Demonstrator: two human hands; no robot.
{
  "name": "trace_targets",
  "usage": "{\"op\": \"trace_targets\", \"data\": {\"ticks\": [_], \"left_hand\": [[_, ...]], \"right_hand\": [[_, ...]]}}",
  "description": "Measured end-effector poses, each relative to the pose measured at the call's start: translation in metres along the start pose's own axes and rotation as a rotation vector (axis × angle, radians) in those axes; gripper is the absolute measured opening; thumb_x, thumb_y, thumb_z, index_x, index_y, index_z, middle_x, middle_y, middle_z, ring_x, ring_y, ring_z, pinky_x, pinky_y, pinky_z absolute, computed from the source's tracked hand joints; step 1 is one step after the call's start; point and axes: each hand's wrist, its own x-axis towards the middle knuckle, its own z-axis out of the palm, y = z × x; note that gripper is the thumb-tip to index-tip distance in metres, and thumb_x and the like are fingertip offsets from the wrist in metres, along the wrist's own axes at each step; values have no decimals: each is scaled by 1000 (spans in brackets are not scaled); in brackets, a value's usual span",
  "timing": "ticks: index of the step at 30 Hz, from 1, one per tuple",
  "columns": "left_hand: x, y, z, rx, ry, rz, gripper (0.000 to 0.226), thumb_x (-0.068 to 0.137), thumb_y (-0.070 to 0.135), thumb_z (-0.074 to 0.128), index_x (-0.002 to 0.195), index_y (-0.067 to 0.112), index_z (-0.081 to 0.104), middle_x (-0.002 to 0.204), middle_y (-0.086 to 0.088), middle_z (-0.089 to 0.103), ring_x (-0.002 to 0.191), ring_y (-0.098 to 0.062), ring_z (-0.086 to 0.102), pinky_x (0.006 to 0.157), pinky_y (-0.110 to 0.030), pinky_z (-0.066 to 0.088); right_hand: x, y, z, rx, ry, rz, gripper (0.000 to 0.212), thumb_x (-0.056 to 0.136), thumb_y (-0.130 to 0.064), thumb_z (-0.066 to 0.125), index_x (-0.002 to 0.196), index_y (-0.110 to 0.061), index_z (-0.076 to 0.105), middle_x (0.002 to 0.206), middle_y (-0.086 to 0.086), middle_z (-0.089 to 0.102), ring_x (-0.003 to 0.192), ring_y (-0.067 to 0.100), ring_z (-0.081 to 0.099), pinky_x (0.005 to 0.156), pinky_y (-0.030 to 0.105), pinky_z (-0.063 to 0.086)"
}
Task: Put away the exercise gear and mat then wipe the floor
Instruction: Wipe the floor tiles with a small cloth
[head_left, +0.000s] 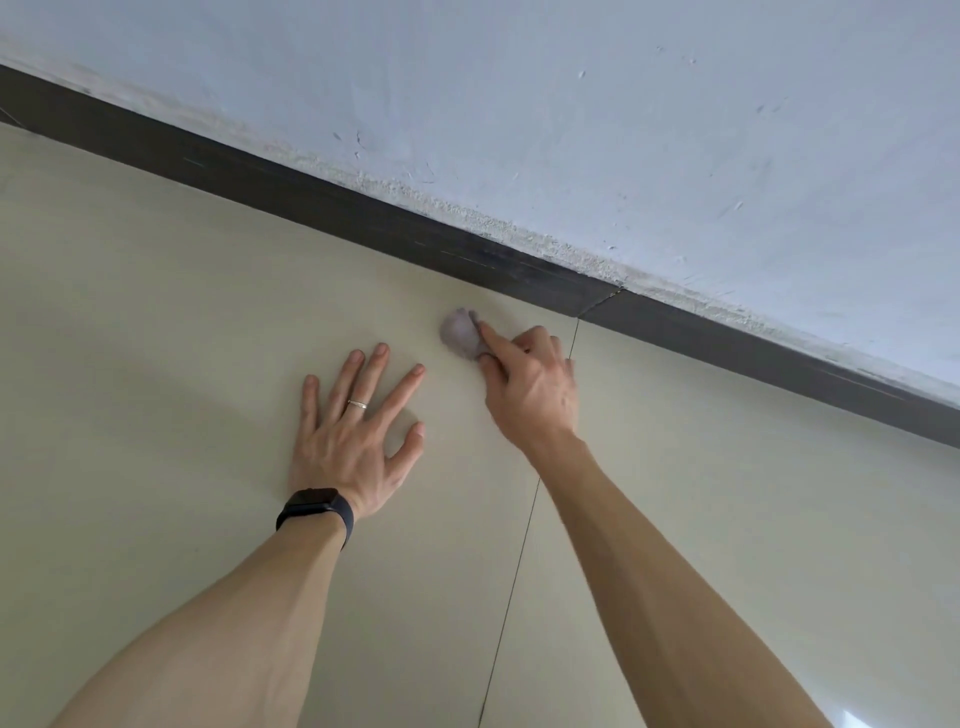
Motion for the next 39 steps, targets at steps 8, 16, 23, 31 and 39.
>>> {"op": "trace_targets", "data": {"ticks": [8, 16, 23, 31, 39], "left_hand": [[1, -1, 2, 15, 3, -2, 65, 93, 60, 30, 155, 51, 12, 167, 11, -2, 154, -17, 6, 122, -54, 6], [-1, 1, -2, -16, 2, -10, 65, 93, 56, 36, 154, 50, 17, 168, 10, 2, 154, -18, 8, 122, -55, 6], [1, 3, -2, 4, -10, -14, 64, 93, 57, 33, 154, 50, 15, 168, 10, 2, 154, -18, 7, 122, -54, 6], [0, 0, -1, 19, -37, -22, 64, 95, 58, 32, 155, 50, 12, 168, 9, -1, 154, -17, 4, 122, -56, 5], [-2, 0, -3, 11, -84, -7, 64, 96, 55, 30, 155, 49, 9, 168, 8, -4, 154, -20, 2, 121, -57, 3]], "right_hand": [[-8, 42, -12, -26, 153, 285, 39, 95, -26, 55, 130, -40, 63, 98, 4, 46, 92, 30, 49, 85, 38, 39], [-210, 32, -19, -33, -212, -485, 50, 81, -14, 70, 129, -30, 65, 83, 0, 49, 74, 22, 45, 63, 38, 46], [-85, 60, -20, -125, 13, -358, 40, 92, -24, 66, 129, -38, 64, 97, 4, 56, 79, 27, 52, 68, 40, 46], [-157, 28, 2, -28, -9, -160, 49, 91, -17, 59, 137, -33, 59, 103, 6, 51, 85, 29, 48, 75, 42, 42], [-186, 40, -3, -124, -154, -501, 57, 80, -16, 65, 133, -38, 61, 100, 1, 61, 87, 25, 53, 81, 37, 43]]}}
